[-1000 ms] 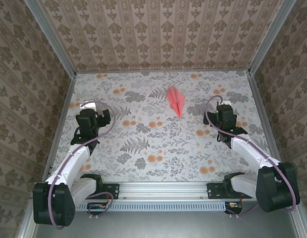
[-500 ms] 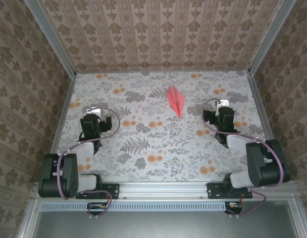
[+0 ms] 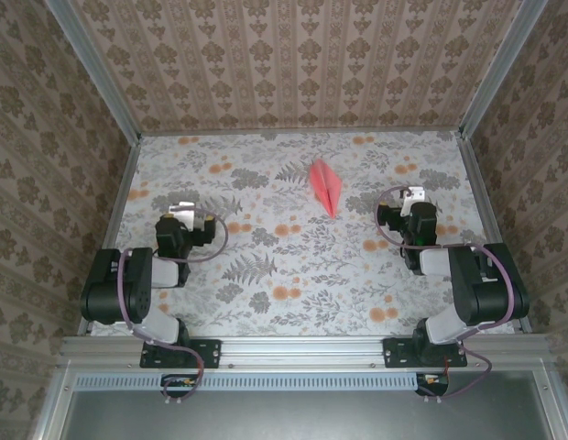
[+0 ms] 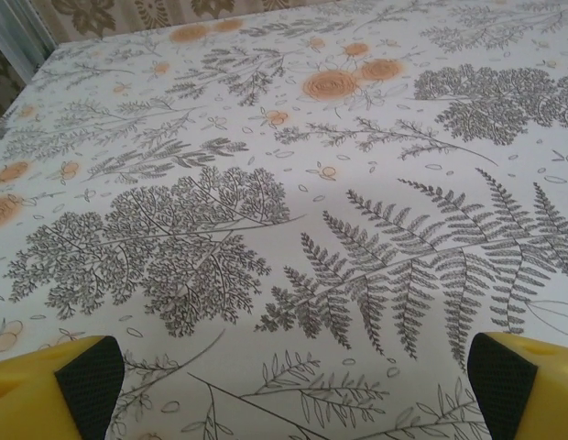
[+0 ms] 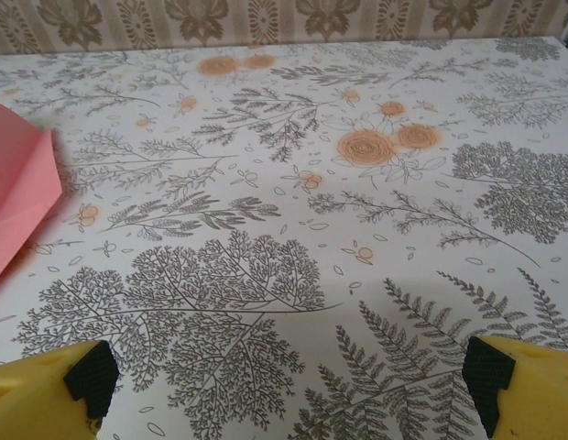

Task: Fold a paper plane with a square sheet of paper (fold left side to right side)
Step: Reset both arms

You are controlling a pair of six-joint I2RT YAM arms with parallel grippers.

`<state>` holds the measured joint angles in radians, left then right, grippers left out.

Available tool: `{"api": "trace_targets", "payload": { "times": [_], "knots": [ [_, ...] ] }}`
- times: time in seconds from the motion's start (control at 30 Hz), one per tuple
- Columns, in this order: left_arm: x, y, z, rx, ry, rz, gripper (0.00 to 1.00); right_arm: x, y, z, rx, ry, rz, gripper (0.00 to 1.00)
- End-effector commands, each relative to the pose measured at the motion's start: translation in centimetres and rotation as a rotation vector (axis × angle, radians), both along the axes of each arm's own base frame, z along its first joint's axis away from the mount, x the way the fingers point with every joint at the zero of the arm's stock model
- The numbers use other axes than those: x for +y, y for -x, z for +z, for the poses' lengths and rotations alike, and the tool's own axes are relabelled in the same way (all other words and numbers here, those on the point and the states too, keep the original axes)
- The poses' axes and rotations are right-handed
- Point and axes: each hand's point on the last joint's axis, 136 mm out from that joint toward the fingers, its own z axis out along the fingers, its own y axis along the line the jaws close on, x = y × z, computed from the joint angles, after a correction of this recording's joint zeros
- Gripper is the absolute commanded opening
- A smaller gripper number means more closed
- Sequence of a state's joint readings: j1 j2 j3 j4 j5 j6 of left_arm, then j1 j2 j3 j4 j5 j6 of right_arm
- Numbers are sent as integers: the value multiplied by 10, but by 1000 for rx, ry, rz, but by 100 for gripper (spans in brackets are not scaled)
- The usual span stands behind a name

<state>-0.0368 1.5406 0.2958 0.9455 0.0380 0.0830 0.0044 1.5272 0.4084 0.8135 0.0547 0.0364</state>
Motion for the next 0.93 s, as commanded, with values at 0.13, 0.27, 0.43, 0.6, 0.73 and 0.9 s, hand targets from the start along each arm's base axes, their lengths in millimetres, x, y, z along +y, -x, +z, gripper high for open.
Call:
{"api": "trace_targets", "payload": {
  "times": [0.13,0.27,0.43,0.6,0.73,0.9],
  "knots": [
    [20,-25,22,-26,7,106,100,3,-3,8,-37,-7,20,100],
    [20,-24,22,-26,4,104,100,4,-3,8,-38,-6,21,100],
    [19,-25,22,-24,3,100,100,5,-3,8,-37,4,17,100],
    [18,-25,22,-24,3,99,100,5,-3,8,-37,4,17,100],
    [19,-25,22,-24,3,99,100,5,-4,7,-31,4,16,100],
    [18,-25,22,-25,3,98,100,5,-3,8,-35,4,16,100]
  ]
}}
